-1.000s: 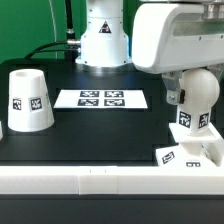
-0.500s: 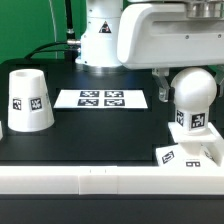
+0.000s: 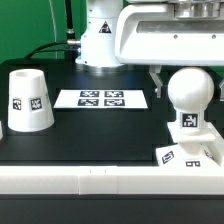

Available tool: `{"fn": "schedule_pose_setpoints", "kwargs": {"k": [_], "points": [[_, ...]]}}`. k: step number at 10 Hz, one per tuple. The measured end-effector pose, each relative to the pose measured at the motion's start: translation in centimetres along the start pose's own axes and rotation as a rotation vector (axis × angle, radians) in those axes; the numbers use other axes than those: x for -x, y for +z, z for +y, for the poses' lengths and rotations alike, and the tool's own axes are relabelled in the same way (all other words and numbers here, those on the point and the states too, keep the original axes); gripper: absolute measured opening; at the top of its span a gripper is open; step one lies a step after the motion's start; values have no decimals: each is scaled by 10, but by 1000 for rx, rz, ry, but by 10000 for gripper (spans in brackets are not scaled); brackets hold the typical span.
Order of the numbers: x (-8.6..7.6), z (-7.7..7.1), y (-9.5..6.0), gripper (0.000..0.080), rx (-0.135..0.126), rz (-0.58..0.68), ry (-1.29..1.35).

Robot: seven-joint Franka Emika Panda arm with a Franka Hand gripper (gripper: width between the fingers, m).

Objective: Assemble lamp

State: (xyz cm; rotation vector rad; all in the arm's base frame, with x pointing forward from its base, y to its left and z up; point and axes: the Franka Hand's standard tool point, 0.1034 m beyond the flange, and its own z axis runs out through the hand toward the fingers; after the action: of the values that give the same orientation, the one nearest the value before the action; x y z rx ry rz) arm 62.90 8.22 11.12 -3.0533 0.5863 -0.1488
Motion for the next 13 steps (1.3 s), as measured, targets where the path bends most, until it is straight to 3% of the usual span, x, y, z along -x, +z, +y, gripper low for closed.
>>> {"fn": "schedule_pose_setpoints", "kwargs": {"k": [4,8,11,12,13], "points": [[10,-7,2,578,8,-38,353],[10,-7,2,578,-20,-75,666],[11,-8,2,578,-27,-82,696],[11,-8,2,672,-28,-82,648],[13,-8,2,692,-22,-91,589]]}}
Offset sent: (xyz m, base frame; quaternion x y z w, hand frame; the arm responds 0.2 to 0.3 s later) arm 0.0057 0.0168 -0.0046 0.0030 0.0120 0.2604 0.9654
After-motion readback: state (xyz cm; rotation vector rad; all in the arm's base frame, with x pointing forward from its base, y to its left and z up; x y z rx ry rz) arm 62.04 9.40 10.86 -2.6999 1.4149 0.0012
